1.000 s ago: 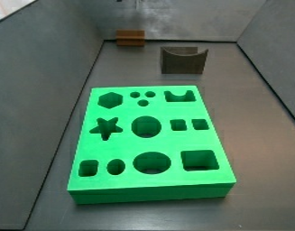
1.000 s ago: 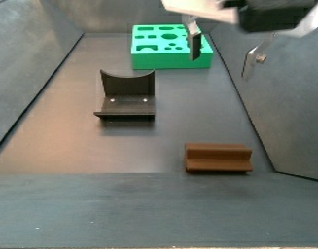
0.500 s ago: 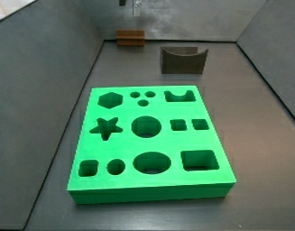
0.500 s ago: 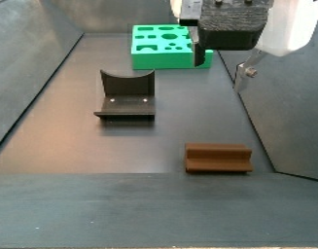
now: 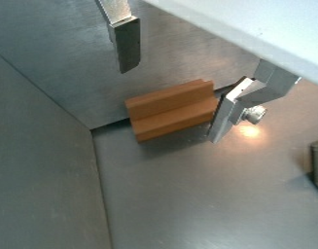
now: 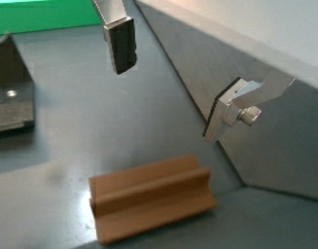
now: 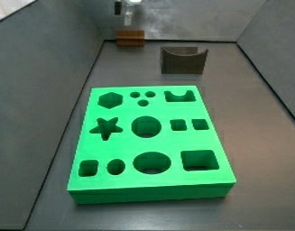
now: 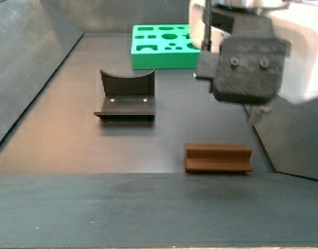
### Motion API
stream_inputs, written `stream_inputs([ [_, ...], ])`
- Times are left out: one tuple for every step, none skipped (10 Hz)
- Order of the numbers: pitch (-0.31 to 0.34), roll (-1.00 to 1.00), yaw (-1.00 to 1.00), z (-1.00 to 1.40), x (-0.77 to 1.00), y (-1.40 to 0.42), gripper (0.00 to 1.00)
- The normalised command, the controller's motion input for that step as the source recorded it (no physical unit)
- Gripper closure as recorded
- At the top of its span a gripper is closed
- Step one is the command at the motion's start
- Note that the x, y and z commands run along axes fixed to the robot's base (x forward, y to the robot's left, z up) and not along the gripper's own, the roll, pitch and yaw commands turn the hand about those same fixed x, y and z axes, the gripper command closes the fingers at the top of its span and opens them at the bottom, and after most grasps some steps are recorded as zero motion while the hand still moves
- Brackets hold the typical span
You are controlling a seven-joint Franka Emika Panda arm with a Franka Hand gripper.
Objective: Pick up the star object. Move up. Place the star object on the fixture. Regrasp the star object. Move to above the board. Insert the star object.
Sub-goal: Pick up the star object.
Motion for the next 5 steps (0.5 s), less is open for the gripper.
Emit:
stream_inputs([
  [-0.069,-0.03,-0.57,-0.11,-0.04,0.31,0.00],
  [-0.090,-0.02,-0.52,-0.20,-0.07,0.35,0.00],
  [-0.140,-0.03,-0.46,-0.30,-0.01,0.37,0.00],
  [-0.177,0.00,-0.31,-0.49,-0.11,0.30,0.00],
  [-0.166,0.00,-0.09,-0.50,-0.19,0.21,0.00],
])
